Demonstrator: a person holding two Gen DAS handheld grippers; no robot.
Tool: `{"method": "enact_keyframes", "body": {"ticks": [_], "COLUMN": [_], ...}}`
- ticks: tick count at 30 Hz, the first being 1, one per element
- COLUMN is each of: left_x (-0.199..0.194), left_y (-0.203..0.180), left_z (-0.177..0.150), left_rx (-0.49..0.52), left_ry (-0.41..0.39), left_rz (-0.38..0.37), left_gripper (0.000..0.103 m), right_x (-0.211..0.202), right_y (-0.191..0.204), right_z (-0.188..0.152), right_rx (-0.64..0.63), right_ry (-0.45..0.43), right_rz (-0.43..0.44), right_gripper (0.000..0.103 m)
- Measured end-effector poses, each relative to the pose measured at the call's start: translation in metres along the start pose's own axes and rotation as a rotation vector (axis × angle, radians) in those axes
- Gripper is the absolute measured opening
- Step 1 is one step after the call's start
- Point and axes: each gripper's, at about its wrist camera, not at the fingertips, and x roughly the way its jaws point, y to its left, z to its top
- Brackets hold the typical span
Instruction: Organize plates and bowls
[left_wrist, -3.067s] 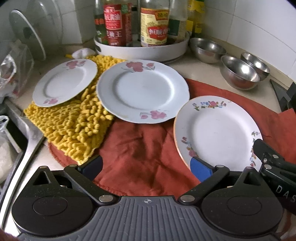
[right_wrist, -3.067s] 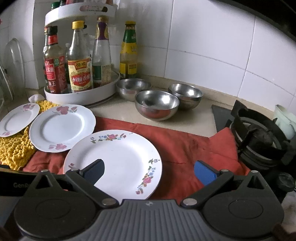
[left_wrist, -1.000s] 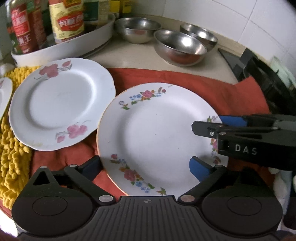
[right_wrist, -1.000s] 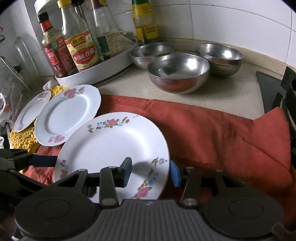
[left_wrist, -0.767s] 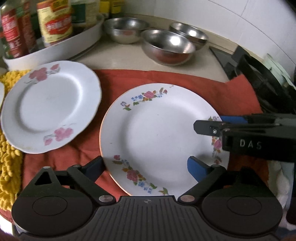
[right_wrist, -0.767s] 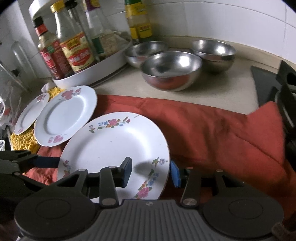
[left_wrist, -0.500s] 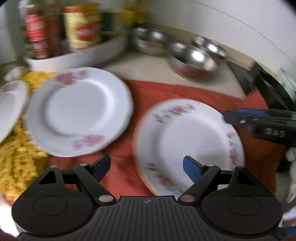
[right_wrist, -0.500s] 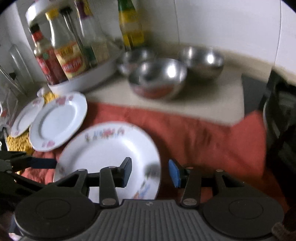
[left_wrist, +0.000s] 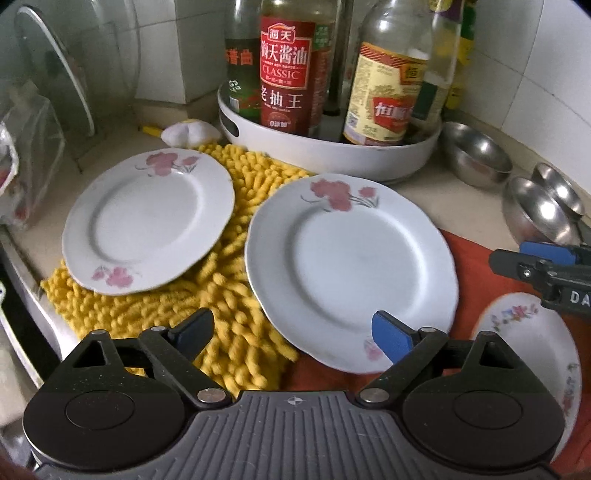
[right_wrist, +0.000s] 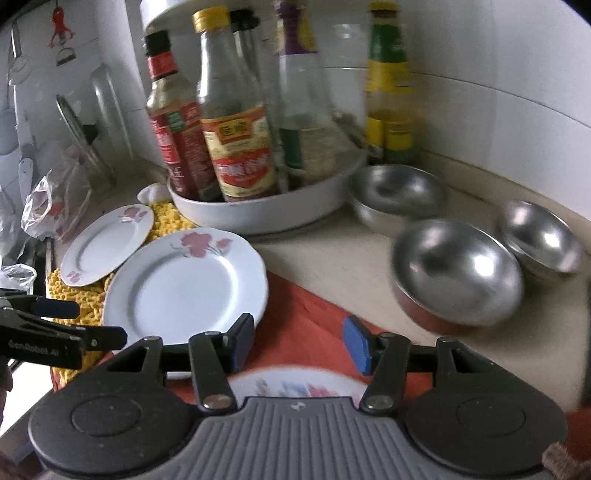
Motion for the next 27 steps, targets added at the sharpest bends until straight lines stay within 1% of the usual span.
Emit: {"method": "enact_keyframes", "body": {"ticks": [3,6,13,17,19,21,23,24,27], "left_x": [0.009,0.018,0.033,0.041,0.043,0.044,0.046,0.046,0.047], "left_y": [0.004,0.004,0.007,0.002,0.0,-0.002,-0.003,-0.004,-0.005], "left_z": [0.004,0.011,0.024,0.026,0.028,0.029,0.031,0.031,0.031], "left_rx": [-0.001,0.012,0.025,0.043,0.056,0.065,0.074,0.074,0.078], "left_ry": [0.011,0.023,0.037,0.051,0.049,0.047,0.045,0.043,0.039], "left_rz": [-0.014,-0.027,-0.054,-0.066,-0.07,-0.076,-0.075,-0.078,-0.084], "left_gripper": [0.095,0.095,0.094,0.092,0.092,0.092,0.092,0.092,0.092], "right_x": [0.021,0.037,0.061,0.069,0.076,0.076,0.076,0.076,0.076], "right_y": [0.006,0.007,0.008,0.014,0.015,0.018,0.021,0.023,0.025], "right_z": [0.01,0.017,0.02,0.02,0.018,0.017,0.017,0.017,0.017], "right_rx": [-0.002,0.004,0.051,0.056,0.079,0.08,0.08,0.083,0.072], "right_ry": [0.033,0.045,0.096,0.113,0.139,0.135,0.143,0.148,0.142], "right_rz": [0.002,0.004,0.019,0.059,0.09,0.098,0.126,0.134,0.124], "right_gripper": [0.05,0.05,0.05,0.05,0.051,0.049,0.045,0.045,0.044]}}
